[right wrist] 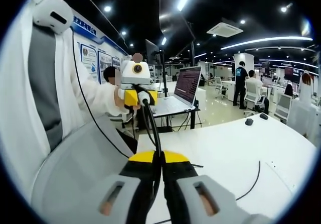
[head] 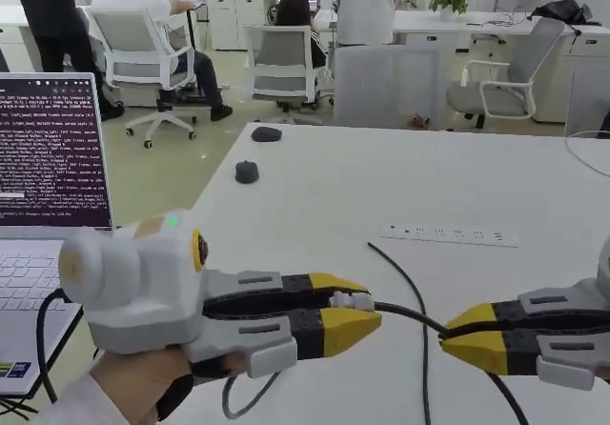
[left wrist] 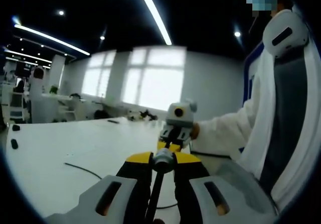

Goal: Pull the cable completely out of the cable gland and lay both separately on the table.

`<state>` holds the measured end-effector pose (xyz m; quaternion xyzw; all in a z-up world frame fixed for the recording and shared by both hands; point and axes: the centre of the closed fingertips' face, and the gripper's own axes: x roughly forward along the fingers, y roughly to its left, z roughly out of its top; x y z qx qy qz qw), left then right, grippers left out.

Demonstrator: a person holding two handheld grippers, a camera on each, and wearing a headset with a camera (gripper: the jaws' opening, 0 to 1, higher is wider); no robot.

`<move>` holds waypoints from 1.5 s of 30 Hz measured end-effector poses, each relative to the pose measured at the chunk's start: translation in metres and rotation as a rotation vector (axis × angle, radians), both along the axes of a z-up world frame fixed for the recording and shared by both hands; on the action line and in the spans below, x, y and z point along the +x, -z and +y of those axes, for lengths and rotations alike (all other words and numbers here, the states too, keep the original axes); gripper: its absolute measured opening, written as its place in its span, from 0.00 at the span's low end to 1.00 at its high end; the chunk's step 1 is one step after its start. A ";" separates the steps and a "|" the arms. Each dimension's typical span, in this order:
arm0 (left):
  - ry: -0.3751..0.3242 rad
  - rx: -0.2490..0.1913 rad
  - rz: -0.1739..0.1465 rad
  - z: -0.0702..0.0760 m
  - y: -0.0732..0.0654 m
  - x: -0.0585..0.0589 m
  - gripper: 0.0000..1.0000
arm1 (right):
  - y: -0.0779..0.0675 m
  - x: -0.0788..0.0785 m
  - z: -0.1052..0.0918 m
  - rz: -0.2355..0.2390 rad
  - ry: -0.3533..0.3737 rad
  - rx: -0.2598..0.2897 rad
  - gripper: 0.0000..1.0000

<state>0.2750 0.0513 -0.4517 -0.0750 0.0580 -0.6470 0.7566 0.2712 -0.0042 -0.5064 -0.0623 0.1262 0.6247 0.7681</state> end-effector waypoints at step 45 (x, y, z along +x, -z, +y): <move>0.047 0.012 -0.038 -0.020 -0.004 -0.014 0.16 | -0.051 -0.025 0.046 -0.123 -0.070 -0.001 0.03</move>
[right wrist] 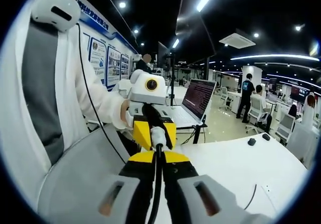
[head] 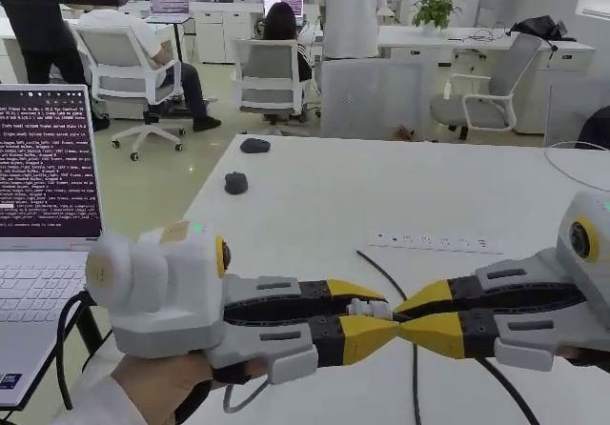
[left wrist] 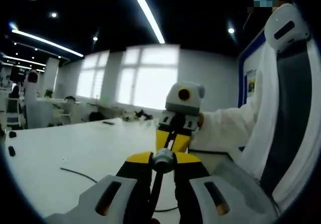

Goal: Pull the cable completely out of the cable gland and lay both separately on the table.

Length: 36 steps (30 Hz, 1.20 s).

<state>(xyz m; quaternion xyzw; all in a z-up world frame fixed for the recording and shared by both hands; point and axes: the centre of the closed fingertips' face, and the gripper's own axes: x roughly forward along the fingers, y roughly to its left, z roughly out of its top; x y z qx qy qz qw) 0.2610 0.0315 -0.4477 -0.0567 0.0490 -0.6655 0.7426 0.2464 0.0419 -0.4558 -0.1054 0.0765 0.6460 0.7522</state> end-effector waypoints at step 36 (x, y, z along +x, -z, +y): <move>-0.020 0.029 0.025 0.014 0.021 -0.027 0.16 | 0.025 -0.024 -0.003 -0.001 0.078 -0.045 0.03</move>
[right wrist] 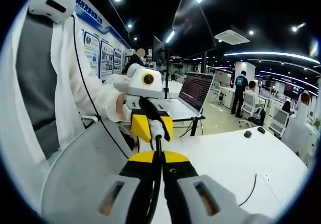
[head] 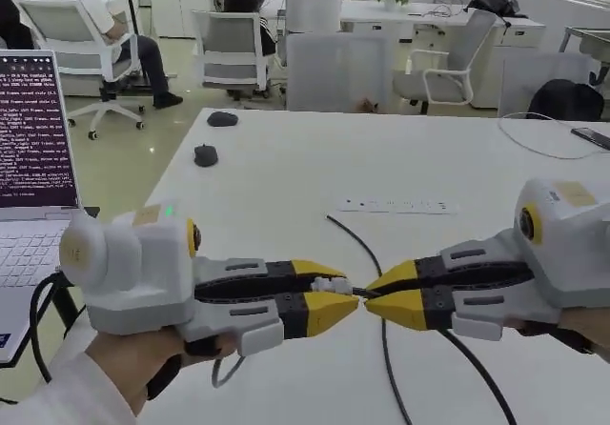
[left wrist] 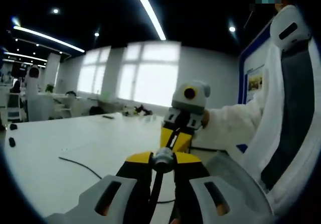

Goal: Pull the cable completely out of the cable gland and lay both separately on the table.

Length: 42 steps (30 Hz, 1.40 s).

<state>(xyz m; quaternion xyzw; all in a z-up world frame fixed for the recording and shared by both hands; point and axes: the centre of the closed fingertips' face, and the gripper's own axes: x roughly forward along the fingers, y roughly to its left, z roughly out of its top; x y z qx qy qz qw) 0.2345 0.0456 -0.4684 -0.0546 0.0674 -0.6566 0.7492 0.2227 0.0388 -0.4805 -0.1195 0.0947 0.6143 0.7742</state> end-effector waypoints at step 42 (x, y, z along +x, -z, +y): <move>-0.082 0.028 -0.014 -0.031 0.005 0.024 0.16 | 0.022 0.020 -0.030 -0.046 -0.154 -0.051 0.13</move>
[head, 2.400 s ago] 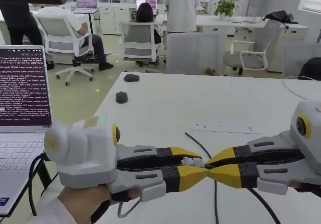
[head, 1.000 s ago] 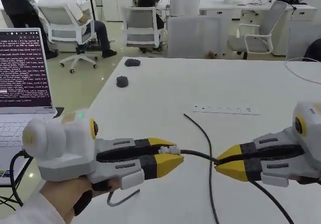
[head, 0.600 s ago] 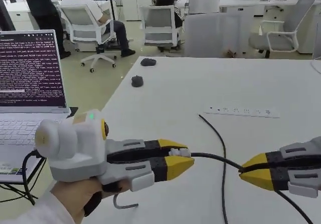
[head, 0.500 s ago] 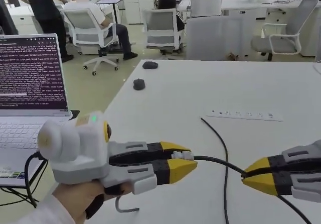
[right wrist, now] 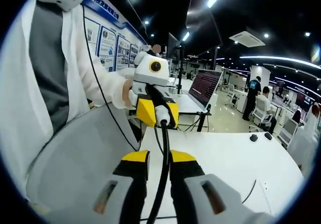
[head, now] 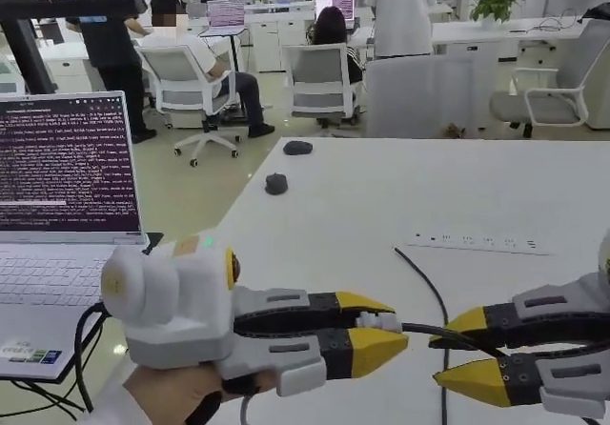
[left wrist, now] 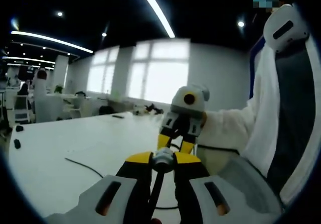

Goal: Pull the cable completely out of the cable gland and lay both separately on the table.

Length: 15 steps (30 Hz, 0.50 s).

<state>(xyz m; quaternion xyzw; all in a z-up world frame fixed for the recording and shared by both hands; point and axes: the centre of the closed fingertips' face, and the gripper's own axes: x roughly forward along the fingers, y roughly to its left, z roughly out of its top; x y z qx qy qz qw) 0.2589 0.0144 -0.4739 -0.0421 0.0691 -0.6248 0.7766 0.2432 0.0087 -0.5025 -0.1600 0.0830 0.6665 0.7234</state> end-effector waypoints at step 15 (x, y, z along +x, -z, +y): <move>0.039 -0.008 0.005 -0.005 0.007 -0.003 0.16 | 0.006 0.006 0.002 0.019 0.016 0.020 0.02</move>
